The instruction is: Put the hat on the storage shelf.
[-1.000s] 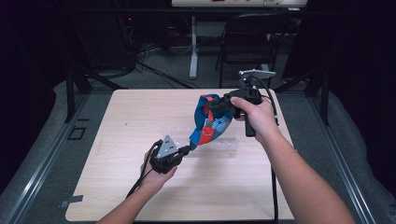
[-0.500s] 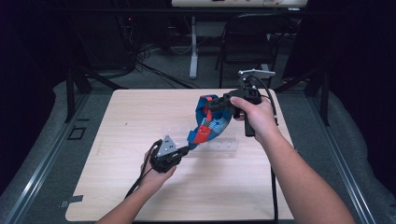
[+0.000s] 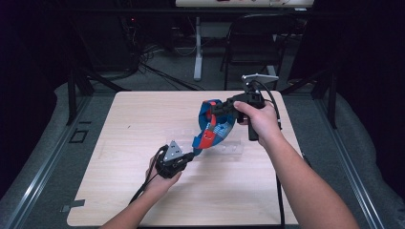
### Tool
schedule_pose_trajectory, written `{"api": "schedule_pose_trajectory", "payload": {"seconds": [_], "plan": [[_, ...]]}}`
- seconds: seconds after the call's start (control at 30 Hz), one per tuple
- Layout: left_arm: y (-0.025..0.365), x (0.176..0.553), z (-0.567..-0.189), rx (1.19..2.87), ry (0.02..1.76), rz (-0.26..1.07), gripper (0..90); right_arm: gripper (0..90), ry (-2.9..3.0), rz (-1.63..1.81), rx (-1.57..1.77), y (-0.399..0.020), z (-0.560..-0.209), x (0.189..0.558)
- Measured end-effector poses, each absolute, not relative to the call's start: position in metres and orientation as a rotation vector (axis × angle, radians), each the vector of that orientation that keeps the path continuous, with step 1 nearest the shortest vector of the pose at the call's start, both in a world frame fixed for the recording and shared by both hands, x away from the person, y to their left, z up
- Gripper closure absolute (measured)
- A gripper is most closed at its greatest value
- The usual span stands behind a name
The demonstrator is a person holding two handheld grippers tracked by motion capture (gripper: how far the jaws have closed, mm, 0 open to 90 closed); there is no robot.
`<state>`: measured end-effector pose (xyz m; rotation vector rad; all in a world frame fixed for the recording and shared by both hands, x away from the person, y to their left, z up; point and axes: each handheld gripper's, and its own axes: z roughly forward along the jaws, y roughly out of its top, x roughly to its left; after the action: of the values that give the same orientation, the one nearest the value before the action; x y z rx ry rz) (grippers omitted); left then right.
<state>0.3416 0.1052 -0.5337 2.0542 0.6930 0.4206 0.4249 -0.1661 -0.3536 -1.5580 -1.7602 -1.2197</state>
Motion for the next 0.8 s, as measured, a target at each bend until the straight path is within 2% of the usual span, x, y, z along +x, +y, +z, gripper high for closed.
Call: {"api": "schedule_pose_trajectory", "payload": {"seconds": [0.8], "plan": [[0.108,0.343,-0.534,2.037,0.726,0.373,88.0,77.8,-1.747,-1.202,-1.602,-0.171,-0.370,0.430]]}}
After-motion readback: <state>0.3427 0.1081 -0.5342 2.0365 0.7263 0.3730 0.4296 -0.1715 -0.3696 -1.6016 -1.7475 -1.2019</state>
